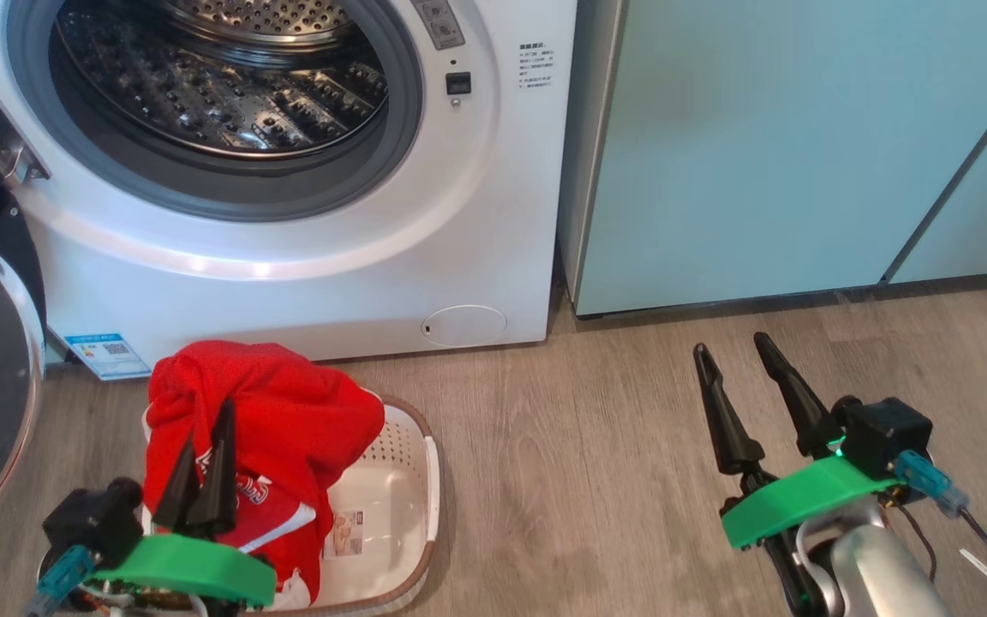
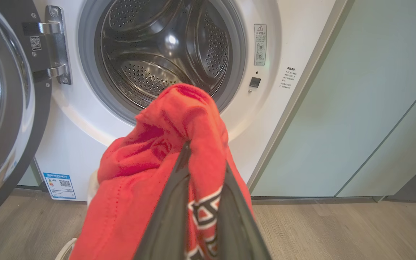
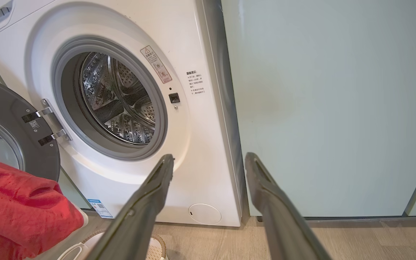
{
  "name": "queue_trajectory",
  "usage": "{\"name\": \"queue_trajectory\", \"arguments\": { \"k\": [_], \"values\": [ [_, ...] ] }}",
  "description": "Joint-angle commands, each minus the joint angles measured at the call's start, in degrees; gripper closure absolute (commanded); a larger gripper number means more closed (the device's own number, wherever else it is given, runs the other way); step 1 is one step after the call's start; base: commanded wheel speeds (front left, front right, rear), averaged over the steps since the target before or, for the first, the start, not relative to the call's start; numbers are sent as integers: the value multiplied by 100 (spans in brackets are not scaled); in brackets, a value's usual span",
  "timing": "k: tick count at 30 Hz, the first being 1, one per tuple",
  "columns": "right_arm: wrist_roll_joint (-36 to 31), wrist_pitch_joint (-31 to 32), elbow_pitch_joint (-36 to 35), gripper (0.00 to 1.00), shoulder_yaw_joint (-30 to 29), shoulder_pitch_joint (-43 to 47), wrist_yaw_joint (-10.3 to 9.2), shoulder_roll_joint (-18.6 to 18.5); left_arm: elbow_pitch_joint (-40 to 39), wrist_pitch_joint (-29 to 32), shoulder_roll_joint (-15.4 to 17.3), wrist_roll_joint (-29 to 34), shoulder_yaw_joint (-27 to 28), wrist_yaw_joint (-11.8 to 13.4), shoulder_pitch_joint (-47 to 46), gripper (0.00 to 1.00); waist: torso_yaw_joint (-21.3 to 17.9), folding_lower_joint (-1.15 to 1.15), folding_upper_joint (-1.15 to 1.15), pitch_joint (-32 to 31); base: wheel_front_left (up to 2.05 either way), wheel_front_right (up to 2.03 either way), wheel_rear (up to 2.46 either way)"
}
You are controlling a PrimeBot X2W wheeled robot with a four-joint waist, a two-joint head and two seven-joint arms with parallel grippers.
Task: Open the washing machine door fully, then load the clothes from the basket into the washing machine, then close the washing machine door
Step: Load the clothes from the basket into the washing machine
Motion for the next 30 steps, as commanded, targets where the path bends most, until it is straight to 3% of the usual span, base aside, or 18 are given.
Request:
{"name": "queue_trajectory", "arguments": {
  "k": [1, 20, 26, 30],
  "values": [
    [45, -54, -168, 0, 154, -64, 0, 12, -255, -77, 43, -19, 167, 43, -196, 100, -18, 1, 0, -6, 0, 0, 0],
    [66, -54, -208, 0, 171, -123, 0, 12, -331, -78, 43, -19, 119, 26, -261, 100, -70, 1, 0, 169, 0, 0, 0],
    [68, -54, -278, 0, 146, -207, 0, 12, -378, -78, 42, 45, 55, 4, -476, 100, -124, 1, 0, 572, 0, 0, 0],
    [86, -54, -395, 0, 102, -390, 0, 12, -432, -78, 42, 150, 139, -24, -958, 100, -219, 1, 0, 1179, 0, 0, 0]
  ]
}}
